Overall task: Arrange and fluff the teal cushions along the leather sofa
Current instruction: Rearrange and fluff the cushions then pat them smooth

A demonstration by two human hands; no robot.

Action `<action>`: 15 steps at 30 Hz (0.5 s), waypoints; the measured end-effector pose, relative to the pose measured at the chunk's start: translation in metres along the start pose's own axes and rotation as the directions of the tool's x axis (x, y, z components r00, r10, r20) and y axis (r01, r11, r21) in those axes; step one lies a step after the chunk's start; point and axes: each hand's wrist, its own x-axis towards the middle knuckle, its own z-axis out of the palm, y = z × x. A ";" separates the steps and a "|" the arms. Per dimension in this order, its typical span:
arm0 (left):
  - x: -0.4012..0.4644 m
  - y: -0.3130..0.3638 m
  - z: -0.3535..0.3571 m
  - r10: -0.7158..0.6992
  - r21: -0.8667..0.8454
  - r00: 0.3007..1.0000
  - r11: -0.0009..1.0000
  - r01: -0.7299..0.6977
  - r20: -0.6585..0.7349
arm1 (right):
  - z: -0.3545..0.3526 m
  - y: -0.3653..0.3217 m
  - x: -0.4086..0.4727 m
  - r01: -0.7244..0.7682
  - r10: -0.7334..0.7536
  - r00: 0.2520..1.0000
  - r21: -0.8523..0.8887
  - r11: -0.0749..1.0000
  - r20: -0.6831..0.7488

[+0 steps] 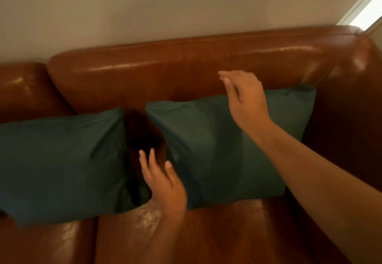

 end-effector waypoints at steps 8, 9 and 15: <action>0.001 0.076 0.054 0.375 0.395 0.851 0.766 -0.508 0.368 | 0.000 0.022 -0.104 0.234 -0.077 0.932 -0.425 0.874 0.355; 0.007 0.073 0.059 0.355 0.433 0.858 0.752 -0.498 0.371 | 0.001 0.029 -0.102 0.235 -0.053 0.927 -0.464 0.854 0.372; 0.040 0.057 0.065 0.300 0.560 0.885 0.690 -0.459 0.355 | -0.005 0.054 -0.090 0.251 -0.033 0.923 -0.532 0.809 0.384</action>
